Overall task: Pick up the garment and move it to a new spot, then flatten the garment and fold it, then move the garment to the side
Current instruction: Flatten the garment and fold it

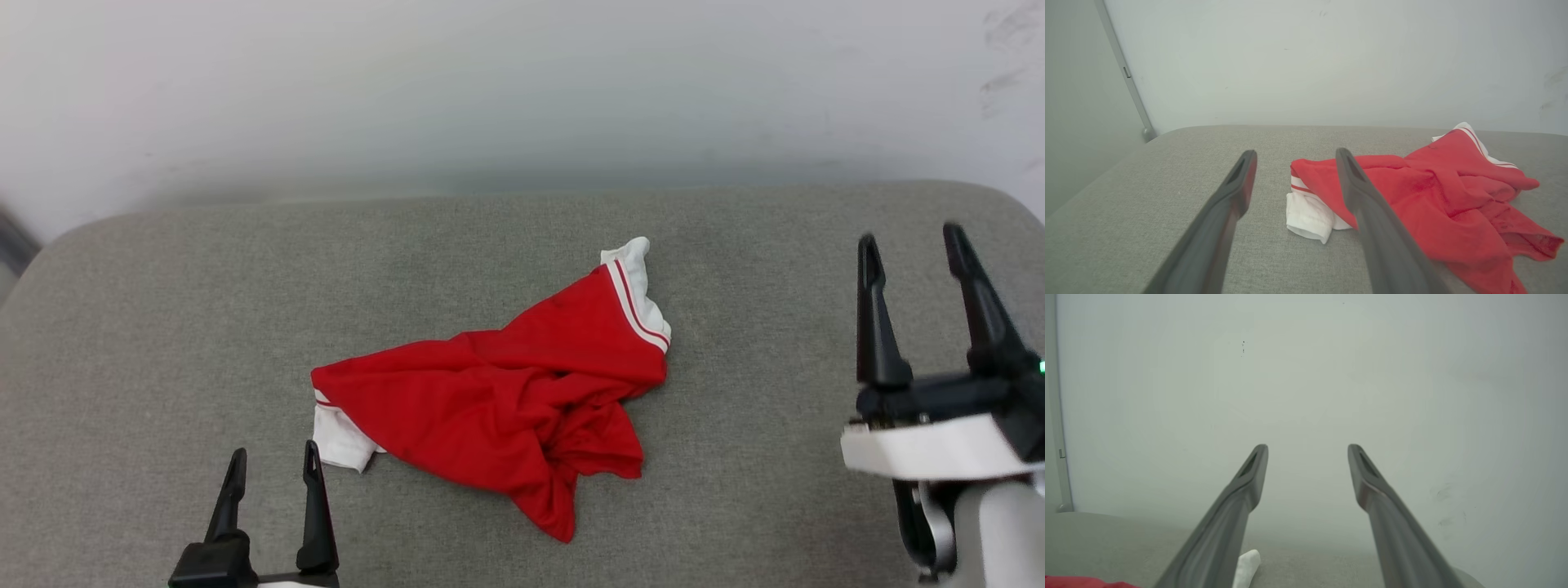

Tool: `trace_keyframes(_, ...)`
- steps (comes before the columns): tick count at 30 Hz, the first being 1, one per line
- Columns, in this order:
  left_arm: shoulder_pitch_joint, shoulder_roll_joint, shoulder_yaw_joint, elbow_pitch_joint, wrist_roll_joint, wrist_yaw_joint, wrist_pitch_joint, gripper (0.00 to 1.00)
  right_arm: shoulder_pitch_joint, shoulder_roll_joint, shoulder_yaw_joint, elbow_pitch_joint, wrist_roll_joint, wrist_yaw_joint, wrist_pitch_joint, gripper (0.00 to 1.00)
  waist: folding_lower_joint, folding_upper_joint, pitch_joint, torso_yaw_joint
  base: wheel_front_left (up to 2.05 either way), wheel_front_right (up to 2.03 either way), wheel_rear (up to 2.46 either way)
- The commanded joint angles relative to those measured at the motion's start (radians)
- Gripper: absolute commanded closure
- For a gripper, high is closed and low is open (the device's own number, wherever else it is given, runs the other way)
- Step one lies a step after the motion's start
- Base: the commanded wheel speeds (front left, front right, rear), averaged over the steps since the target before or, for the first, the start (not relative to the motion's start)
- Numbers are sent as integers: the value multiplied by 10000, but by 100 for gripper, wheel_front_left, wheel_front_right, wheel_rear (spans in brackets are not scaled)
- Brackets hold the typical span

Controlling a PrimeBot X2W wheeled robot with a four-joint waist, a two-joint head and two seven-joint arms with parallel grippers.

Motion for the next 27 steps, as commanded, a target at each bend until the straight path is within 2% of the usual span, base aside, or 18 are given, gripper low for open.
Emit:
trace_keyframes(1,-178,-21,33,-54,0,11,-27,0,-576,20,130,3,-236,-3,-20,0,0,-1,166,15,0,0,0)
trace_keyframes(3,-307,-20,34,-113,-24,-1,-27,0,-1462,-143,438,292,-401,-3,-19,0,0,-1,380,26,0,0,0)
trace_keyframes(4,-480,-24,-22,-172,-66,0,-27,0,-2829,-762,1161,1038,-430,-5,-19,0,0,-1,700,59,0,0,0)
trace_keyframes(7,-676,-23,-78,-269,-65,61,-27,0,-4117,-1435,2215,2504,-94,-5,126,0,0,-1,984,116,0,0,0)
trace_keyframes(9,-770,-23,-131,-328,-80,88,-27,0,-5037,-1919,3197,3450,380,-5,822,0,0,-1,1160,167,0,0,0)
trace_keyframes(15,-1115,-24,-270,-671,-104,249,-27,0,-7337,-3113,6519,5134,2677,-5,3835,0,0,-1,1766,300,0,0,0)
trace_keyframes(16,-1318,-23,-413,-845,-97,316,-27,0,-8347,-3626,8330,5430,4310,-5,5621,0,0,-1,2101,418,0,0,0)
trace_keyframes(17,-1396,-23,-457,-892,-91,328,-27,0,-8671,-3824,8928,5470,4857,-5,6209,0,0,-1,2220,464,0,0,0)
trace_keyframes(21,-1733,-24,-673,-1114,-99,381,-27,0,-9840,-4341,10543,5786,6776,-5,8469,0,0,-1,2796,700,0,0,0)
trace_keyframes(23,-1923,-22,-805,-1204,-136,421,-27,0,-10332,-4507,11123,6006,7280,-5,9320,0,0,-1,3116,844,0,0,0)
trace_keyframes(27,-2314,-22,-1015,-1343,-213,514,-27,0,-10941,-4482,11743,6657,7921,-5,10006,0,0,-1,3710,1107,0,0,0)
